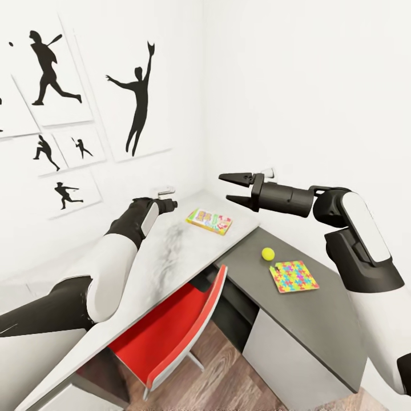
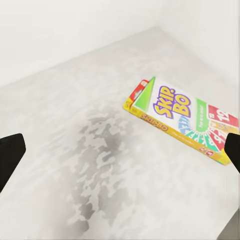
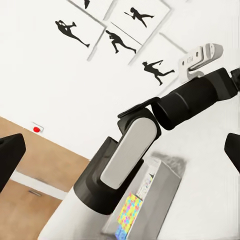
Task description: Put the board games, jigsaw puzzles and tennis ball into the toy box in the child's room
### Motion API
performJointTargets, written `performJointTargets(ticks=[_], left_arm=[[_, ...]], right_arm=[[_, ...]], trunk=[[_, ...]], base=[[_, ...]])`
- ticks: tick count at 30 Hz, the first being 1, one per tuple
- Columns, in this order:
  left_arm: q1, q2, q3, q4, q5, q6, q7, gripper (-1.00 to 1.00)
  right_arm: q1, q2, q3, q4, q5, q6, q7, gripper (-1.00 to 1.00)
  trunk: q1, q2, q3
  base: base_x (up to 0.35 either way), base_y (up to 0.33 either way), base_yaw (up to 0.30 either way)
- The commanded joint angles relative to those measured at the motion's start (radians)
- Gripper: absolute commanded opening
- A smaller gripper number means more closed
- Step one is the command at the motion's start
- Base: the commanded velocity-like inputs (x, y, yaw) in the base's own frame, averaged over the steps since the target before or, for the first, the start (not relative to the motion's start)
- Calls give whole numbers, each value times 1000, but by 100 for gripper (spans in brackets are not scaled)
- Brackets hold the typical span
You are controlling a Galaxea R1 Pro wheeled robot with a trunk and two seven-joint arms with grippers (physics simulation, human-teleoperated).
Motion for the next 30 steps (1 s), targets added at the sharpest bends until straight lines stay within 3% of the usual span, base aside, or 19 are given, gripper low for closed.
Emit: performJointTargets(ticks=[1, 12, 30], left_arm=[[-1, -1, 7, -2, -8, 4, -2, 100], [0, -1, 5, -2, -8, 3, -2, 100], [0, -1, 5, -2, -8, 6, -2, 100]], right_arm=[[0, -1, 1, 0, -11, -1, -10, 100], [1, -1, 1, 1, -11, 1, -10, 100], [3, 3, 2, 0, 4, 0, -12, 100]], trunk=[[1, -2, -4], [1, -2, -19], [1, -2, -36]], base=[[0, 0, -116], [10, 0, -141], [132, 12, -115]])
